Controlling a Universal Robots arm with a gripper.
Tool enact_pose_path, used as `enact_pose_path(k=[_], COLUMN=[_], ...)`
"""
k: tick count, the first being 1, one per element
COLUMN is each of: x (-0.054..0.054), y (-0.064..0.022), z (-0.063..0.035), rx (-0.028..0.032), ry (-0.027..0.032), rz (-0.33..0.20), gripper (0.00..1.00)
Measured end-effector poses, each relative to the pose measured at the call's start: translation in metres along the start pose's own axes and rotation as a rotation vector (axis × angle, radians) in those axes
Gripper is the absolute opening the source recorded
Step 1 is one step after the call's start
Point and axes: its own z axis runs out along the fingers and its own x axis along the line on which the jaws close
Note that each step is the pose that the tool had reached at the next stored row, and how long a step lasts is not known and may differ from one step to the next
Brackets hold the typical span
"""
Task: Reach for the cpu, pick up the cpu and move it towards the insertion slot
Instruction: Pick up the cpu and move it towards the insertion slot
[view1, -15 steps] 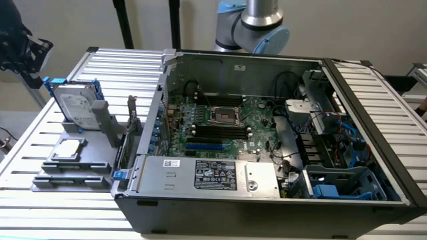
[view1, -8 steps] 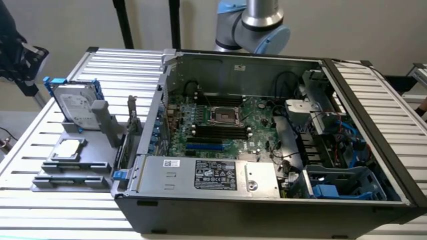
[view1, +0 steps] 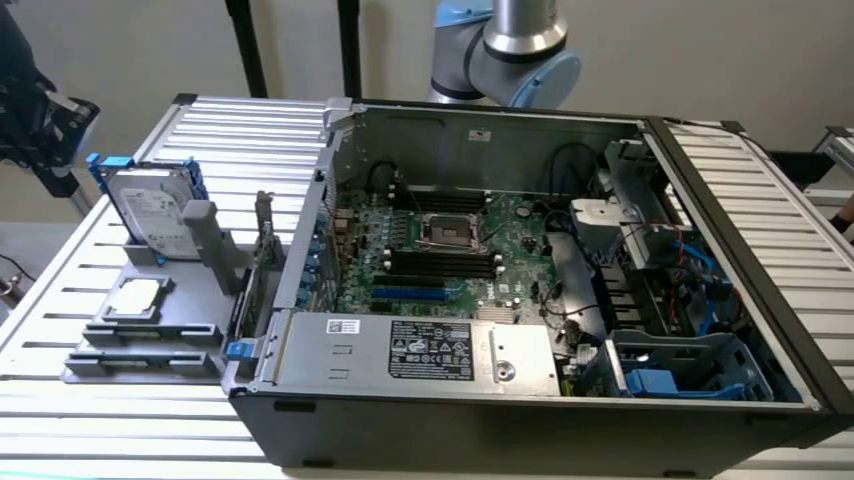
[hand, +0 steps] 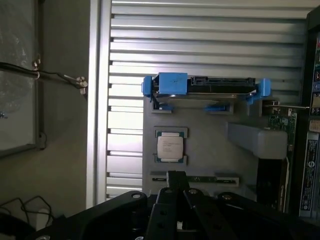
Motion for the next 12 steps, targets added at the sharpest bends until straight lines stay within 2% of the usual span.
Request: enact_pose_path(k=[4,5,8,11,12], x=[0.0000,0.0000,0.0000,0.0000,0.0000], y=[0.0000,0.0000,0.0000,0.0000,0.0000], z=[0.0000,0.0000,0.0000,0.0000,0.0000], rx=[0.0000,0.0000,0.0000,0.0000,0.0000], ry=[0.0000,-0.0001,-0.0001,-0.0001,0.0000], rz=[0.000,0.000,0.000,0.000,0.000], gripper=[0.18,0.30,0.36,0.53,0.53])
